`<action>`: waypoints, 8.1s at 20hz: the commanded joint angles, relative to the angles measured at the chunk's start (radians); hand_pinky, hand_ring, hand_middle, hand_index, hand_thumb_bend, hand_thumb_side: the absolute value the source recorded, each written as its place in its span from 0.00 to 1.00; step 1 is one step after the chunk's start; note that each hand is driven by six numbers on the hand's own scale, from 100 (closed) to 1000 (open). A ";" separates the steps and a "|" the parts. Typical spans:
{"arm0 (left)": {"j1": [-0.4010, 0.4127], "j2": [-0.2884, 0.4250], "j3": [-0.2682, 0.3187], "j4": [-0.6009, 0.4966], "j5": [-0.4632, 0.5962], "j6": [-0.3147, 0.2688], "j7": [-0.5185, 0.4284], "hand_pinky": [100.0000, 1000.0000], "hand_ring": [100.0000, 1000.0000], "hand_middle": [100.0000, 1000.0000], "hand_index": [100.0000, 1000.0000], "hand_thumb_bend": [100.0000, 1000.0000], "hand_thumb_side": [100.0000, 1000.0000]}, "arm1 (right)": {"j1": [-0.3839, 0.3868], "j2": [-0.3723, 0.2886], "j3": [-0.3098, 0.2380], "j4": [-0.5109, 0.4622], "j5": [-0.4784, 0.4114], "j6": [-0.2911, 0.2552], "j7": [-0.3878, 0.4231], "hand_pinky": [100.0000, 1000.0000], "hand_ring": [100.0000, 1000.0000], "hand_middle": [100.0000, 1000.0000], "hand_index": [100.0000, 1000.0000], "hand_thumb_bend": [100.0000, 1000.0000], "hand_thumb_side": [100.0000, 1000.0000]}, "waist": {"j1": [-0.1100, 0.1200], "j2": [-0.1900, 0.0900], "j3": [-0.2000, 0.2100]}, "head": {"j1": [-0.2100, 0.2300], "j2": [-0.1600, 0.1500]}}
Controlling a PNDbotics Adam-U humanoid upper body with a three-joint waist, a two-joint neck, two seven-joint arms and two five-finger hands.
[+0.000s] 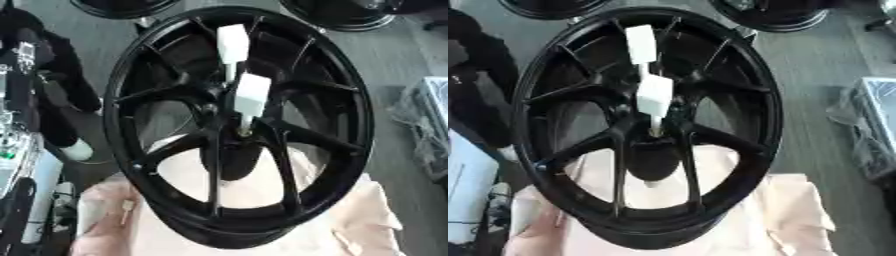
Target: Pull the pin out of the wheel hub.
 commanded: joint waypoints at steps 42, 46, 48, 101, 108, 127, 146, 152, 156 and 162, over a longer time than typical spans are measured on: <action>-0.013 0.040 0.058 -0.018 0.009 -0.010 0.046 0.54 0.77 0.62 0.67 0.17 0.68 | -0.078 0.150 0.143 0.063 0.117 0.035 0.262 0.79 0.74 0.67 0.83 0.00 0.29 | -0.021 -0.038 0.015 | -0.037 0.006; -0.013 0.040 0.058 -0.016 0.008 -0.010 0.045 0.54 0.77 0.62 0.67 0.18 0.68 | -0.076 0.146 0.132 0.043 0.075 0.064 0.269 0.79 0.74 0.67 0.83 0.00 0.33 | -0.021 -0.039 0.016 | -0.031 0.006; -0.012 0.040 0.058 -0.015 0.008 -0.010 0.045 0.54 0.77 0.62 0.67 0.18 0.68 | -0.076 0.141 0.132 0.030 0.054 0.088 0.277 0.79 0.74 0.67 0.84 0.00 0.34 | -0.021 -0.039 0.016 | -0.030 0.006; 0.026 0.126 0.066 -0.029 0.004 -0.016 0.047 0.54 0.78 0.60 0.67 0.16 0.67 | -0.006 0.173 0.145 0.141 0.076 0.055 0.211 0.84 0.80 0.73 0.86 0.24 0.30 | -0.024 -0.021 0.013 | -0.097 0.006; 0.025 0.125 0.067 -0.029 0.004 -0.016 0.046 0.54 0.78 0.60 0.67 0.16 0.67 | 0.005 0.178 0.151 0.139 0.078 0.061 0.217 0.84 0.80 0.72 0.86 0.21 0.27 | -0.026 -0.019 0.018 | -0.099 0.006; 0.022 0.122 0.067 -0.030 0.002 -0.011 0.045 0.54 0.78 0.60 0.67 0.15 0.68 | 0.009 0.197 0.160 0.155 0.085 0.086 0.214 0.81 0.75 0.62 0.82 0.11 0.25 | -0.036 -0.011 0.031 | -0.109 0.006; 0.030 0.121 0.070 -0.029 -0.001 -0.009 0.043 0.54 0.78 0.60 0.67 0.15 0.68 | 0.026 0.188 0.159 0.166 0.089 0.085 0.211 0.78 0.73 0.44 0.77 0.02 0.38 | -0.034 -0.007 0.027 | -0.112 0.006; 0.032 0.122 0.071 -0.027 -0.001 -0.009 0.041 0.54 0.78 0.60 0.67 0.14 0.69 | 0.030 0.181 0.155 0.162 0.069 0.096 0.218 0.75 0.69 0.38 0.71 0.00 0.30 | -0.033 -0.007 0.025 | -0.113 0.006; 0.032 0.122 0.072 -0.026 -0.001 -0.009 0.040 0.54 0.78 0.60 0.67 0.14 0.69 | 0.032 0.177 0.153 0.155 0.058 0.105 0.214 0.72 0.65 0.35 0.68 0.00 0.27 | -0.032 -0.006 0.024 | -0.115 0.006; 0.034 0.121 0.072 -0.026 -0.002 -0.009 0.038 0.54 0.78 0.60 0.66 0.13 0.69 | 0.036 0.173 0.150 0.149 0.043 0.119 0.200 0.67 0.58 0.30 0.63 0.00 0.24 | -0.032 -0.006 0.024 | -0.117 0.006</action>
